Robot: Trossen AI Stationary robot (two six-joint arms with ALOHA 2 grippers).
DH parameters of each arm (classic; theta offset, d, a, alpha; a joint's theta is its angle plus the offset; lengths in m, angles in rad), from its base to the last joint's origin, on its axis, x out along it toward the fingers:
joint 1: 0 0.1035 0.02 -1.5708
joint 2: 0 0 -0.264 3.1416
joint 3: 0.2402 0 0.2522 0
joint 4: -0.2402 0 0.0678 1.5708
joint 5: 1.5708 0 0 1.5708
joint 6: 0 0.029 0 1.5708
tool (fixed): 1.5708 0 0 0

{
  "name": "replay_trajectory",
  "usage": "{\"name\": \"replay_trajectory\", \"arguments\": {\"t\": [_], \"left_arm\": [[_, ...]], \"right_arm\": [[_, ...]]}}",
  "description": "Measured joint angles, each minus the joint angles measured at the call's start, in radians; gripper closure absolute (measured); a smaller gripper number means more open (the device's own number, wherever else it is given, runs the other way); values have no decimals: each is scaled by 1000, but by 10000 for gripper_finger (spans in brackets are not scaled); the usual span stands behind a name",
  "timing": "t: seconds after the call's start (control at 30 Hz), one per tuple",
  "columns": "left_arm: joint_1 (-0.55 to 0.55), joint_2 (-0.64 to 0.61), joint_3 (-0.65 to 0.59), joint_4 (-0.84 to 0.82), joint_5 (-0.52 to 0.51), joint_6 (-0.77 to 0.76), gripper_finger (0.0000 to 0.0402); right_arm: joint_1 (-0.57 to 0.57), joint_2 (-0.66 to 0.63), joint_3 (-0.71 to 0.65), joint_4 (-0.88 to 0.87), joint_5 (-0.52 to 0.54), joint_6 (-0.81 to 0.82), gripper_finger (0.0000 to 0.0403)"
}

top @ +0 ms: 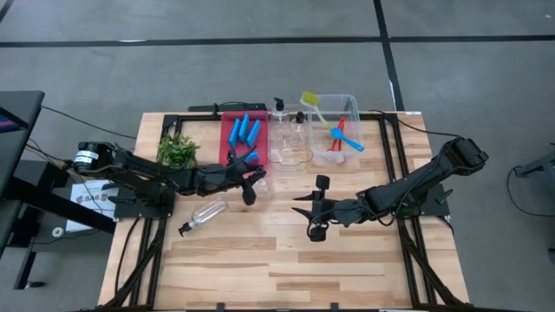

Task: Pick & Place Kitchen Sink Supplies
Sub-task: Put the spray bottle into the transparent bin

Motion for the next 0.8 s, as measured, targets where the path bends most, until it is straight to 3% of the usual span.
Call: {"name": "replay_trajectory", "arguments": {"t": [0.2, 0.53, 0.8], "left_arm": [[-31, -28, 0, 20, -1, 4, 295], [-120, -200, 0, 26, 0, 10, 295], [-104, -250, 0, 116, -2, 142, 295]], "right_arm": [[0, 0, 0, -1, 0, 0, 290], [0, 0, 0, -3, 0, 0, 290], [21, 0, 0, 2, 0, -17, 290]]}}
